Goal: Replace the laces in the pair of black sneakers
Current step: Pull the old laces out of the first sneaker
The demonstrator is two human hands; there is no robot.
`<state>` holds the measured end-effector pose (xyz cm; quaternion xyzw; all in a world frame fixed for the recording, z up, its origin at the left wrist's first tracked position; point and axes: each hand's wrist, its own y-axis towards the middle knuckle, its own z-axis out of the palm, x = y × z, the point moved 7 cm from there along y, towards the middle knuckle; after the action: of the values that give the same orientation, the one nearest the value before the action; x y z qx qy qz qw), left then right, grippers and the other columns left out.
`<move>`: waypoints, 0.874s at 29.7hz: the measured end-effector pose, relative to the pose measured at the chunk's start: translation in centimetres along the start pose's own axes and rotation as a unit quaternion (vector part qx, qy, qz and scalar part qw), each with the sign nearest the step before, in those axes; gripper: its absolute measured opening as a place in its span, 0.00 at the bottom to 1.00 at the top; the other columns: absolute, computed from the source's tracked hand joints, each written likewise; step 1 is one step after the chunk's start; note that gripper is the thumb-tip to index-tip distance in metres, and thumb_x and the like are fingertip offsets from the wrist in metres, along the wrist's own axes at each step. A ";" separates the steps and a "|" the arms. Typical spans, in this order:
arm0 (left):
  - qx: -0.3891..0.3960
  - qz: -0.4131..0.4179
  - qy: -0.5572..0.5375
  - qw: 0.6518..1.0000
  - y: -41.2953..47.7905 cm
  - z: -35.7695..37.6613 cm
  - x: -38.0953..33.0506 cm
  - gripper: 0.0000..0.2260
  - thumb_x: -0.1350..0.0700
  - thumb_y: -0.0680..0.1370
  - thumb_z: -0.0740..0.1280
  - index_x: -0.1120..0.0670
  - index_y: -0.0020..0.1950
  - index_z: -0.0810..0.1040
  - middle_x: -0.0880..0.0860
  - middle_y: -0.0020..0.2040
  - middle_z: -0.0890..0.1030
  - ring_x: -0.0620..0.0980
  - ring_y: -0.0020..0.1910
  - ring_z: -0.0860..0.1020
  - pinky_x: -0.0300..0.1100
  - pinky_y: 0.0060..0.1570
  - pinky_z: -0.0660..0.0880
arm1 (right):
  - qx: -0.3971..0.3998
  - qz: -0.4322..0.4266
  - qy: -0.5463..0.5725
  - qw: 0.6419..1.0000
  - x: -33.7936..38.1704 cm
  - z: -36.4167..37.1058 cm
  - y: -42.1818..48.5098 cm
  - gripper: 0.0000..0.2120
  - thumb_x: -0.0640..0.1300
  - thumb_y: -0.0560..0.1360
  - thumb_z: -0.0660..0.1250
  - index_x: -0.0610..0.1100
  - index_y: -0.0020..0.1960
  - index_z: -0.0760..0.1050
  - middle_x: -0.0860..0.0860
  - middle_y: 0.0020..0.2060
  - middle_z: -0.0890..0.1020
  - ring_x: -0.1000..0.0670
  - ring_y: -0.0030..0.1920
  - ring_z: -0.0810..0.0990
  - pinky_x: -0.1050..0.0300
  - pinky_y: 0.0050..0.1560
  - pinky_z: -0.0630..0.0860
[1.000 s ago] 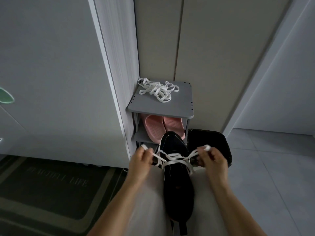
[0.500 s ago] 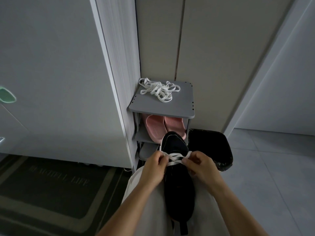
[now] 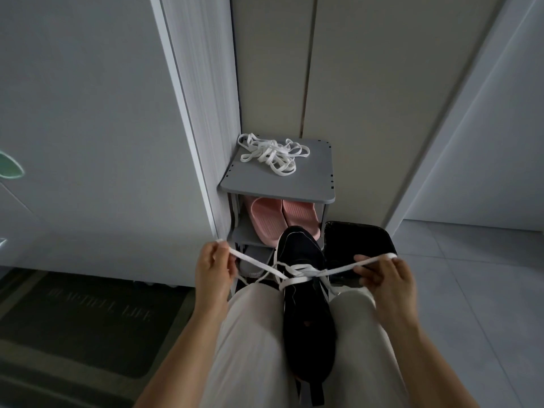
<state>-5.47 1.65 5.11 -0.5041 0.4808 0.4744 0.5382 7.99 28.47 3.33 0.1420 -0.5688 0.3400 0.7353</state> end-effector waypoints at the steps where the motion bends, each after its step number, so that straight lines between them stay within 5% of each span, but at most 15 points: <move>1: 0.035 -0.010 0.006 0.999 -0.5 0.9 0.3 0.10 0.53 0.80 0.59 0.54 0.41 0.72 0.52 0.30 0.71 0.44 0.26 0.67 0.35 0.25 0.65 | 0.032 0.018 -0.022 0.999 -0.4 0.8 -0.3 0.11 0.42 0.81 0.56 0.41 0.42 0.71 0.47 0.34 0.84 0.53 0.30 0.81 0.63 0.28 0.74; 4: 0.171 -0.044 0.102 0.979 -2.7 4.9 2.3 0.07 0.48 0.76 0.64 0.51 0.46 0.73 0.50 0.37 0.76 0.45 0.35 0.75 0.37 0.34 0.69 | 0.154 0.026 -0.195 0.968 -1.1 3.6 -1.5 0.04 0.40 0.76 0.64 0.40 0.47 0.75 0.46 0.37 0.81 0.53 0.35 0.78 0.64 0.34 0.73; 6: 0.196 -0.037 0.165 0.966 -3.5 6.3 3.5 0.11 0.50 0.74 0.68 0.52 0.53 0.73 0.49 0.45 0.78 0.46 0.44 0.78 0.36 0.42 0.72 | 0.196 0.015 -0.310 0.930 -1.6 4.7 -2.0 0.05 0.40 0.73 0.69 0.45 0.48 0.76 0.47 0.40 0.80 0.52 0.40 0.79 0.62 0.40 0.75; 9: 0.180 0.016 0.217 0.959 -3.3 6.4 2.8 0.09 0.51 0.75 0.68 0.53 0.48 0.71 0.47 0.38 0.75 0.42 0.36 0.73 0.29 0.35 0.68 | 0.190 -0.006 -0.366 0.911 -1.7 4.8 -2.1 0.04 0.41 0.71 0.71 0.46 0.42 0.76 0.46 0.38 0.81 0.51 0.40 0.79 0.57 0.45 0.75; 11: 0.211 0.032 0.251 0.944 -3.1 6.4 2.6 0.09 0.51 0.76 0.67 0.53 0.40 0.70 0.45 0.32 0.71 0.40 0.29 0.68 0.31 0.30 0.65 | 0.180 -0.031 -0.374 0.909 -1.7 4.5 -2.0 0.06 0.41 0.72 0.71 0.46 0.38 0.76 0.52 0.31 0.79 0.59 0.33 0.76 0.65 0.38 0.73; 16: 0.253 -0.033 0.189 0.948 -2.6 5.7 2.4 0.11 0.56 0.76 0.67 0.54 0.35 0.72 0.46 0.26 0.70 0.41 0.27 0.68 0.36 0.33 0.66 | 0.127 -0.077 -0.316 0.937 -1.6 3.9 -1.9 0.06 0.38 0.72 0.70 0.40 0.36 0.78 0.53 0.24 0.77 0.59 0.26 0.73 0.67 0.30 0.70; 22: 0.053 -0.086 -0.038 0.994 -0.2 0.6 1.0 0.12 0.63 0.77 0.61 0.57 0.33 0.68 0.50 0.25 0.67 0.42 0.18 0.59 0.31 0.19 0.54 | -0.030 -0.077 -0.181 0.980 -0.1 0.1 -0.1 0.11 0.39 0.76 0.65 0.42 0.36 0.70 0.54 0.23 0.71 0.59 0.22 0.68 0.67 0.24 0.66; 26: 0.052 -0.020 0.054 0.997 0.9 -0.8 -1.5 0.11 0.62 0.76 0.63 0.57 0.33 0.69 0.51 0.26 0.69 0.41 0.20 0.62 0.34 0.21 0.59 | -0.107 -0.075 -0.038 0.991 0.7 -1.7 0.5 0.11 0.39 0.79 0.58 0.44 0.37 0.66 0.49 0.29 0.68 0.56 0.26 0.67 0.62 0.29 0.65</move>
<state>-6.55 0.82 6.53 -0.5095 0.5232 0.4099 0.5465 8.99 30.07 3.36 0.1175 -0.6176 0.2150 0.7473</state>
